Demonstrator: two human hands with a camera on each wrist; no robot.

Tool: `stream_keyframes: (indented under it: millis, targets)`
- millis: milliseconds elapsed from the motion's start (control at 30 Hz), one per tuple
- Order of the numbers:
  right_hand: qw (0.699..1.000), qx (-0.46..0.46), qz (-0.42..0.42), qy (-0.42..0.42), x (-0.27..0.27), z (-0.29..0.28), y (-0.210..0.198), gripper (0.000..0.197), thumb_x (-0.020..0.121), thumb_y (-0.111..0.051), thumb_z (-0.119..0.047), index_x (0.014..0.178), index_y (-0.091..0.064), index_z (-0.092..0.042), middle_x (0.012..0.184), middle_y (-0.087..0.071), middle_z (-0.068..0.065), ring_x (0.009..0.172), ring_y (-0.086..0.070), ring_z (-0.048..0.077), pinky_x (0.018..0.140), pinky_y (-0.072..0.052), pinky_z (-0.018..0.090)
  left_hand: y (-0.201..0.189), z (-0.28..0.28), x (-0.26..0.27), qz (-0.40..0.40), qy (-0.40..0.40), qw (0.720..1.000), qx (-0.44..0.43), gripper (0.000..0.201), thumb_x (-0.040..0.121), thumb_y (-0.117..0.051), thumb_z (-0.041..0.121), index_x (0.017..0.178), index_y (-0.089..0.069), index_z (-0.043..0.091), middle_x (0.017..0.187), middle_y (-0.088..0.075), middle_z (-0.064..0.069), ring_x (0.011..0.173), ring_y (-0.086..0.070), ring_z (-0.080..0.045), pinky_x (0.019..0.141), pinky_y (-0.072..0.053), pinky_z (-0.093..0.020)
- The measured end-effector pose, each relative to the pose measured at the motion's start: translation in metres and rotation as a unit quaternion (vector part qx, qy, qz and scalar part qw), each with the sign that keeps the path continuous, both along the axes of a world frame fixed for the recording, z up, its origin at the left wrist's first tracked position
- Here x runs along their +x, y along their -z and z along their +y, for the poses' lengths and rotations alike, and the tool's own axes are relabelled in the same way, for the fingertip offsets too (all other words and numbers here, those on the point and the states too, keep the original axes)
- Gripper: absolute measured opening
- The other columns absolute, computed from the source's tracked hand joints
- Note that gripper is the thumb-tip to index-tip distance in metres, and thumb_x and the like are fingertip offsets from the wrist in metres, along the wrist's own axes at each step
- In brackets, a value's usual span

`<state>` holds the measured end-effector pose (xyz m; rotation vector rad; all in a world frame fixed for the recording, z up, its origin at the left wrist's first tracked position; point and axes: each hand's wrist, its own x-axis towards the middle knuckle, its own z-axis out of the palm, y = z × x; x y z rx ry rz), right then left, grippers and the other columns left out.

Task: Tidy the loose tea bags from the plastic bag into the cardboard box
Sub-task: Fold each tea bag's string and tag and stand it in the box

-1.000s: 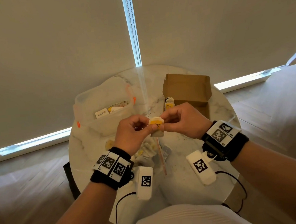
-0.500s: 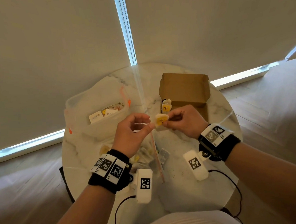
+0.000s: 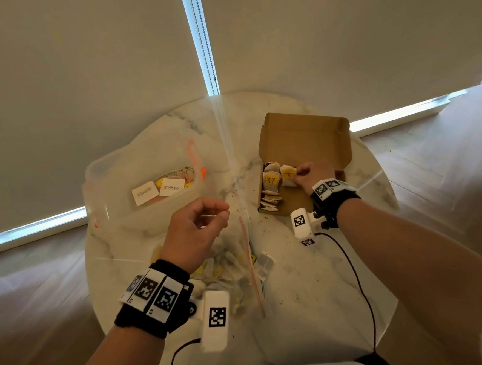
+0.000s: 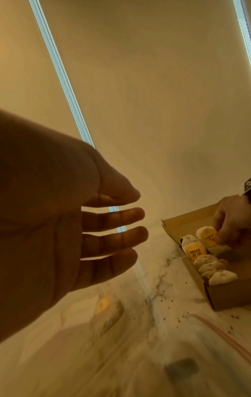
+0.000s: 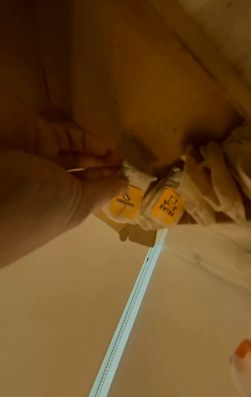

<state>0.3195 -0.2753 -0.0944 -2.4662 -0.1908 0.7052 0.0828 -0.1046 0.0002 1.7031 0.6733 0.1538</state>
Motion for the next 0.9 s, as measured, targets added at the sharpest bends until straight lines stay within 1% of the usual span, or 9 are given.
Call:
stream_keyframes:
  millis: [100,267,333,400,433,600,667,733,900]
  targets:
    - [0.999,-0.038,0.012,-0.018,0.004,0.006,0.011,0.031,0.093,-0.066,-0.026,0.122,-0.066,-0.016,0.128,-0.062,0.003,0.115,-0.056,0.020,0.086,-0.036,0.022,0.002,0.005,0.001,0.002,0.001,1.000,-0.001,0.013,0.089,-0.069,0.005,0.092,-0.071,0.017,0.089,-0.074,-0.007,0.077,-0.069,-0.018,0.067,-0.056,-0.028]
    - [0.999,-0.044,0.023,-0.004,0.008,0.010,0.026,0.030,0.093,-0.066,-0.029,0.120,-0.067,-0.017,0.119,-0.068,0.005,0.109,-0.062,0.021,0.094,-0.045,0.027,0.006,0.010,0.001,0.009,0.001,1.000,-0.003,0.014,0.089,-0.068,0.004,0.091,-0.071,0.018,0.088,-0.073,-0.006,0.076,-0.069,-0.018,0.066,-0.056,-0.026]
    - [0.997,-0.076,0.026,-0.003,0.008,0.011,0.031,0.030,0.093,-0.064,-0.036,0.117,-0.067,-0.018,0.110,-0.071,0.005,0.102,-0.066,0.020,0.082,-0.049,0.026,0.009,0.010,0.001,0.010,0.003,1.000,-0.006,0.014,0.089,-0.068,0.004,0.090,-0.071,0.018,0.088,-0.073,-0.006,0.076,-0.070,-0.018,0.066,-0.055,-0.025]
    - [0.994,-0.106,0.021,-0.003,0.007,0.012,0.034,0.031,0.093,-0.061,-0.043,0.110,-0.069,-0.018,0.102,-0.073,0.005,0.096,-0.067,0.019,0.064,-0.042,0.023,0.010,0.010,0.002,0.010,0.005,1.000,-0.008,0.013,0.089,-0.069,0.004,0.091,-0.071,0.017,0.087,-0.073,-0.006,0.076,-0.070,-0.018,0.066,-0.054,-0.025]
    - [0.993,-0.112,0.020,0.001,0.007,0.013,0.034,0.033,0.093,-0.060,-0.046,0.108,-0.070,-0.018,0.100,-0.074,0.004,0.095,-0.067,0.018,0.063,-0.040,0.023,0.010,0.010,0.001,0.012,0.006,1.000,-0.009,0.013,0.089,-0.069,0.005,0.091,-0.071,0.018,0.087,-0.073,-0.006,0.076,-0.070,-0.018,0.067,-0.054,-0.025]
    - [0.995,-0.094,0.027,0.015,0.007,0.016,0.041,0.026,0.093,-0.062,-0.034,0.111,-0.071,-0.017,0.105,-0.073,0.004,0.097,-0.068,0.020,0.082,-0.050,0.024,0.011,0.011,-0.001,0.014,0.005,1.000,-0.007,0.014,0.089,-0.069,0.005,0.091,-0.071,0.019,0.088,-0.073,-0.006,0.076,-0.070,-0.018,0.066,-0.054,-0.024]
    - [0.997,-0.067,0.024,0.023,0.007,0.018,0.044,0.022,0.093,-0.063,-0.027,0.109,-0.072,-0.016,0.104,-0.074,0.006,0.096,-0.069,0.022,0.090,-0.055,0.032,0.011,0.012,-0.002,0.016,0.002,1.000,-0.008,0.014,0.089,-0.069,0.005,0.091,-0.071,0.018,0.088,-0.073,-0.005,0.076,-0.070,-0.018,0.067,-0.055,-0.025]
    - [0.998,-0.063,0.025,0.016,0.007,0.019,0.045,0.022,0.093,-0.063,-0.028,0.110,-0.072,-0.016,0.104,-0.074,0.007,0.097,-0.070,0.022,0.092,-0.055,0.036,0.011,0.013,-0.003,0.015,0.001,1.000,-0.007,0.013,0.089,-0.069,0.005,0.091,-0.071,0.017,0.088,-0.073,-0.005,0.076,-0.070,-0.018,0.067,-0.055,-0.025]
    - [0.997,-0.075,0.019,-0.006,0.007,0.011,0.038,0.024,0.093,-0.062,-0.034,0.111,-0.071,-0.020,0.105,-0.073,0.003,0.100,-0.068,0.022,0.095,-0.052,0.036,0.009,0.013,-0.006,0.013,-0.004,1.000,-0.011,0.014,0.089,-0.068,0.004,0.090,-0.071,0.017,0.087,-0.073,-0.006,0.075,-0.069,-0.018,0.065,-0.054,-0.025]
